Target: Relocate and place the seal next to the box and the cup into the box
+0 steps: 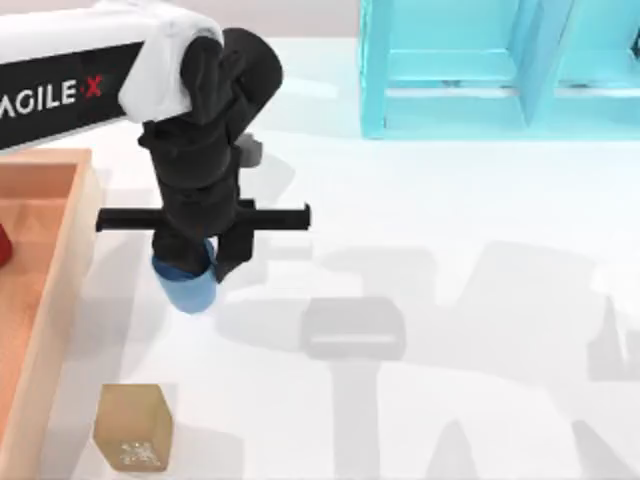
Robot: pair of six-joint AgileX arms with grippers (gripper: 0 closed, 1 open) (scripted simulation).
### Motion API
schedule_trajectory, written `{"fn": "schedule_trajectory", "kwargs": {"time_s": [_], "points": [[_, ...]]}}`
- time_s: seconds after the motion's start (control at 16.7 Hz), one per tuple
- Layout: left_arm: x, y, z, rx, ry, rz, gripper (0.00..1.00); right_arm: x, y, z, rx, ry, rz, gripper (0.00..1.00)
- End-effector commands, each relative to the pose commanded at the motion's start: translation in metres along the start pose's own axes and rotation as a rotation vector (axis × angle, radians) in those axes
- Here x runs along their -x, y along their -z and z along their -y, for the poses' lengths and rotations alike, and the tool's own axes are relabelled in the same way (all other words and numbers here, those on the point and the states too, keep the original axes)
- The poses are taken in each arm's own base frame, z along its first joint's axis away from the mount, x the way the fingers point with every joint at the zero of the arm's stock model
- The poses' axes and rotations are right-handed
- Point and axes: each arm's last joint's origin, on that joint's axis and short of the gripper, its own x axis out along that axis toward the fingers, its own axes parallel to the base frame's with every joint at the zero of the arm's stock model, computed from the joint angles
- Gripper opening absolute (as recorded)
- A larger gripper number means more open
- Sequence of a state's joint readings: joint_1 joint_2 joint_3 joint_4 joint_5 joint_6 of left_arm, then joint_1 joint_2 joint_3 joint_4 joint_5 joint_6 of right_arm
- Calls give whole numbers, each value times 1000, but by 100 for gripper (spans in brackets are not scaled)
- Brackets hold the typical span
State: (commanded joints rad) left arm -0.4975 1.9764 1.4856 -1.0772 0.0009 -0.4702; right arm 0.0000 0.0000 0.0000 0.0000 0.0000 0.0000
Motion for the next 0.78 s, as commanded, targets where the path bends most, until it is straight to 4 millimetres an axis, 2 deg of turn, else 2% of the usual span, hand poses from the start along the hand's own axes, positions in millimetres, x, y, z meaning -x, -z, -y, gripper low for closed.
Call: {"fn": "schedule_trajectory", "kwargs": {"time_s": [0.18,0.3,0.66,0.78], "points": [[34,2,-36,1,-2,-4,0,0,0,0,0,0,0,100],[51,6,-53,1,-1,-3,0,0,0,0,0,0,0,100],[53,7,-56,-4,-4,-5,0,0,0,0,0,0,0,100],[55,10,-70,-5,-4,0,0,0,0,0,0,0,0,100]]}}
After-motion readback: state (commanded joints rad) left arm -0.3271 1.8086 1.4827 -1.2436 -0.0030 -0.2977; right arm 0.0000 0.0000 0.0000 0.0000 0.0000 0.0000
